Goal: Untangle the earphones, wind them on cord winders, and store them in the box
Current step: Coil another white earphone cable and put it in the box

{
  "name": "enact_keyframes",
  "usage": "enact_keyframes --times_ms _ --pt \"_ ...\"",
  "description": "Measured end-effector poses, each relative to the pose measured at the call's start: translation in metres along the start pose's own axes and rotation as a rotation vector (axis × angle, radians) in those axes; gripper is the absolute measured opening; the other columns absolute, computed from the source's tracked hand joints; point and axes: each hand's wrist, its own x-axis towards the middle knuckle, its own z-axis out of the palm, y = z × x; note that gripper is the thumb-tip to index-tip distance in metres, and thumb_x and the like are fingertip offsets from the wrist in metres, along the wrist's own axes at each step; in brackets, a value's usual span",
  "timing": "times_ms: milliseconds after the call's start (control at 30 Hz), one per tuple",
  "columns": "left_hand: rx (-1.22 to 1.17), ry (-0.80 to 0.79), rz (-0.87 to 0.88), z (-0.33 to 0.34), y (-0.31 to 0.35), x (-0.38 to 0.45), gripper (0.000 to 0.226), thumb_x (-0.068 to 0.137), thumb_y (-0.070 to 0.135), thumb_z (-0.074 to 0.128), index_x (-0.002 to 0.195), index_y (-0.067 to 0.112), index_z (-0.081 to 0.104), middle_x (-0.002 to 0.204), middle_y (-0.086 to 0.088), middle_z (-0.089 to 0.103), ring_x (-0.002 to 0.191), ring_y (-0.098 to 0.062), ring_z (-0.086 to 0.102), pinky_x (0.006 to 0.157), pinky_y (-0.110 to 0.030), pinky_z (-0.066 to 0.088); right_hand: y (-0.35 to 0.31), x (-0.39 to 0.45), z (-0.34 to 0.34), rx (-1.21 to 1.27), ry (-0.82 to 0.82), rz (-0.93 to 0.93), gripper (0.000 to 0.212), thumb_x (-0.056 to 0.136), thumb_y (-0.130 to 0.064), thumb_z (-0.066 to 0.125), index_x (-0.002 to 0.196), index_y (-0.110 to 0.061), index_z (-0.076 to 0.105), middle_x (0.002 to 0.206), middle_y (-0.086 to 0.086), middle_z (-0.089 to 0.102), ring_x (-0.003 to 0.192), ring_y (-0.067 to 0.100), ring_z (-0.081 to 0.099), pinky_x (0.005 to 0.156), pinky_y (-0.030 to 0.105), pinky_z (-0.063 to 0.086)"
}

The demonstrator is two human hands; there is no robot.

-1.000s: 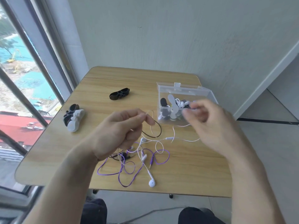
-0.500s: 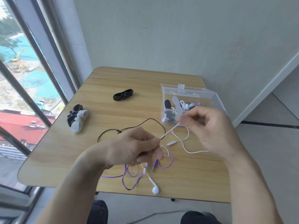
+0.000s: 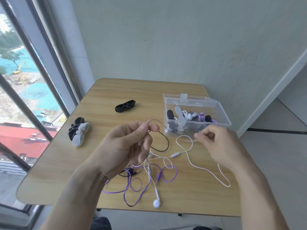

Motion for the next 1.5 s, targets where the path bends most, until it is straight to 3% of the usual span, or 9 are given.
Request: enact_keyframes --times_ms 133,300,467,600,833,1000,1133,1300,1500 --pt "-0.149 0.240 0.108 0.011 0.002 0.006 0.024 0.098 0.025 0.044 0.090 0.009 0.060 0.068 -0.002 0.064 0.043 -0.013 0.057 0.033 -0.017 0.022 -0.016 -0.008 0.009 -0.010 -0.279 -0.029 0.013 0.091 -0.032 0.072 0.078 -0.027 0.074 0.070 -0.010 0.070 0.061 -0.002 0.058 0.058 0.012 0.043" --pt "-0.189 0.397 0.216 0.005 0.000 0.011 0.025 0.104 0.011 0.040 0.110 0.011 0.064 0.113 -0.005 0.074 0.109 -0.019 0.070 0.044 -0.017 0.035 -0.044 -0.024 0.012 0.024 -0.592 -0.110 0.014 0.088 -0.038 0.074 0.078 -0.028 0.077 0.075 -0.011 0.072 0.067 0.002 0.061 0.071 0.023 0.051" --pt "0.343 0.451 0.195 0.006 -0.013 0.010 0.020 0.098 0.004 0.057 0.106 0.010 0.074 0.100 0.000 0.078 0.080 -0.001 0.070 0.051 -0.010 0.040 -0.066 -0.038 0.005 0.159 -0.801 -0.236 0.011 0.087 -0.030 0.076 0.082 -0.020 0.078 0.083 -0.007 0.076 0.081 0.011 0.069 0.080 0.031 0.055" --pt "0.675 0.120 0.083 0.005 -0.013 0.006 0.023 0.099 -0.003 0.050 0.097 0.005 0.071 0.085 -0.002 0.076 0.075 -0.005 0.070 0.064 -0.009 0.045 -0.060 -0.035 -0.016 0.470 -0.729 -0.292 0.010 0.086 -0.024 0.076 0.076 -0.023 0.077 0.071 -0.006 0.070 0.068 0.006 0.062 0.066 0.019 0.047" --pt "0.316 -0.325 -0.253 0.006 -0.003 0.000 0.027 0.091 0.018 0.048 0.093 0.006 0.072 0.062 -0.006 0.044 0.050 -0.012 0.034 0.043 -0.023 0.015 -0.030 -0.017 -0.018 0.805 -0.300 -0.141 0.049 0.070 -0.064 0.079 0.076 -0.016 0.075 0.052 -0.010 0.035 0.051 0.014 0.024 0.050 0.021 0.022" --pt "-0.128 -0.146 -0.115 0.015 -0.005 0.005 0.018 0.090 0.011 0.048 0.079 0.010 0.062 0.062 -0.005 0.046 0.048 -0.016 0.041 0.041 -0.025 0.015 -0.039 -0.019 0.008 0.423 -0.144 -0.140 0.033 0.085 -0.050 0.063 0.076 -0.018 0.070 0.057 -0.013 0.051 0.052 0.003 0.041 0.053 0.016 0.034" --pt "-0.196 0.163 0.044 0.018 -0.007 0.010 0.021 0.090 0.011 0.047 0.103 0.005 0.063 0.094 -0.011 0.073 0.087 -0.021 0.072 0.038 -0.020 0.026 -0.055 -0.028 0.028 0.294 -0.320 -0.228 0.025 0.098 -0.040 0.061 0.081 -0.022 0.069 0.060 0.001 0.056 0.057 0.020 0.052 0.059 0.038 0.044" --pt "0.418 0.401 0.148 0.011 -0.007 0.007 0.021 0.097 0.009 0.058 0.108 0.017 0.075 0.103 0.004 0.077 0.084 0.000 0.070 0.053 -0.016 0.041 -0.069 -0.038 0.028 0.147 -0.603 -0.253 0.023 0.100 -0.041 0.055 0.091 -0.026 0.070 0.067 -0.002 0.069 0.054 0.005 0.055 0.053 0.020 0.042" --pt "0.533 -0.015 -0.083 0.016 -0.012 0.003 0.020 0.085 0.014 0.052 0.085 0.003 0.069 0.063 -0.003 0.060 0.052 -0.009 0.046 0.048 -0.012 0.033 -0.057 -0.026 -0.011 0.557 -0.354 -0.176 0.029 0.095 -0.038 0.062 0.080 -0.016 0.074 0.046 -0.014 0.035 0.044 0.007 0.029 0.047 0.022 0.026"
